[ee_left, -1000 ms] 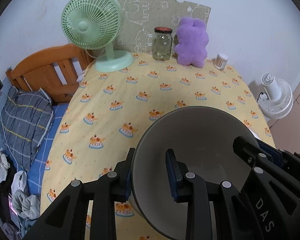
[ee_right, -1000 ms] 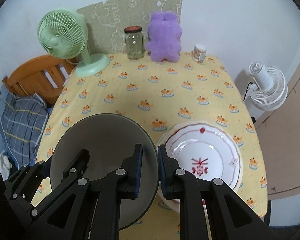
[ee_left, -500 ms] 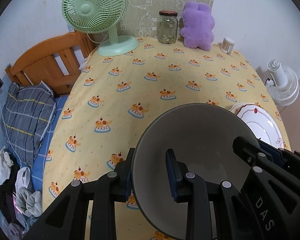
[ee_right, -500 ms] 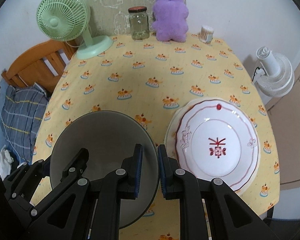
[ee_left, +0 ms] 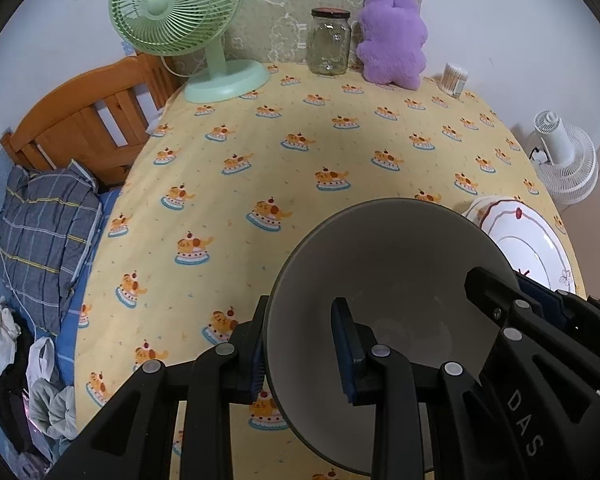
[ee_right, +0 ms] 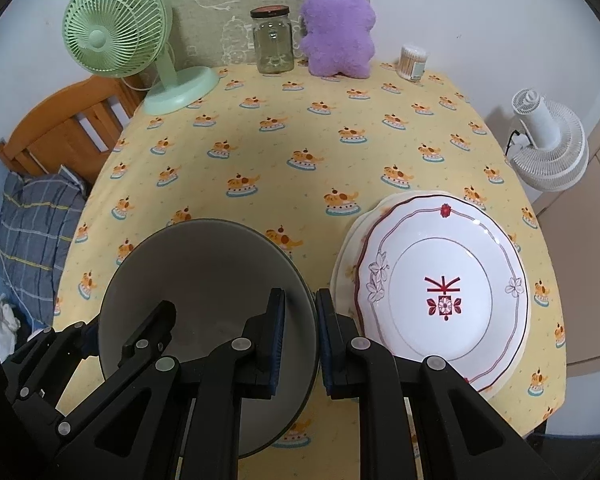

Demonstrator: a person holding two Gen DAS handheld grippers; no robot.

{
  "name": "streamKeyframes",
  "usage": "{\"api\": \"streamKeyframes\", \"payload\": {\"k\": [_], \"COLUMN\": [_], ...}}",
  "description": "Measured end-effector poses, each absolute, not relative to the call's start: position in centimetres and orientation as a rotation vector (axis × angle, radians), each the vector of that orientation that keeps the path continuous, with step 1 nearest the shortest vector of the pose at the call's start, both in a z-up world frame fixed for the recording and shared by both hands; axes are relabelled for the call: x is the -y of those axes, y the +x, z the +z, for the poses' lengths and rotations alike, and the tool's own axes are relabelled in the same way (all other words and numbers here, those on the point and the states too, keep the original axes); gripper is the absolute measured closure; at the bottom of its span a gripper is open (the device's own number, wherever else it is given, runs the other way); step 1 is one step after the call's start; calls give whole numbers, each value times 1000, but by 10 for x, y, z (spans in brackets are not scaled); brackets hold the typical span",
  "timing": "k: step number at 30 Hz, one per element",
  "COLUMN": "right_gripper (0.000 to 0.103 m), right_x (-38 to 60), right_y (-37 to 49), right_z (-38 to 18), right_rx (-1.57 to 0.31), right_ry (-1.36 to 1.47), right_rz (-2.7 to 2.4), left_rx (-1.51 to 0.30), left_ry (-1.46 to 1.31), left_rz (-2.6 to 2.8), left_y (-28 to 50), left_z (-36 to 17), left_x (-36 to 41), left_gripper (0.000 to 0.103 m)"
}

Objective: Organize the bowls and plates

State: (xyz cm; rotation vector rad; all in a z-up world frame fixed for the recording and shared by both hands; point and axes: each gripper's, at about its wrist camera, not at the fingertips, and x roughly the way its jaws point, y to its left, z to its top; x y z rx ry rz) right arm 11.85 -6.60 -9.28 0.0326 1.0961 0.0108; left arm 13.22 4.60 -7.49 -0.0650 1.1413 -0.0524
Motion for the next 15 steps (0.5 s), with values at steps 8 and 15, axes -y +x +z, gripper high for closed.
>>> {"api": "streamKeyframes", "payload": {"k": [8,15], "right_gripper": [84,84], "right_x": [71,77], "right_y": [119,117], "right_z": [-94,-82], "right_rx": [-1106,-1104], "right_ry": [55,74], "right_rz": [38,82], "left_rx": [-1136,-1109], "left_ry": [-66,-68], "left_rz": [-66,-95], "left_y": [132,126], "left_z": [-76,-64], "left_x": [-47,-47], "left_gripper": [72,59]}}
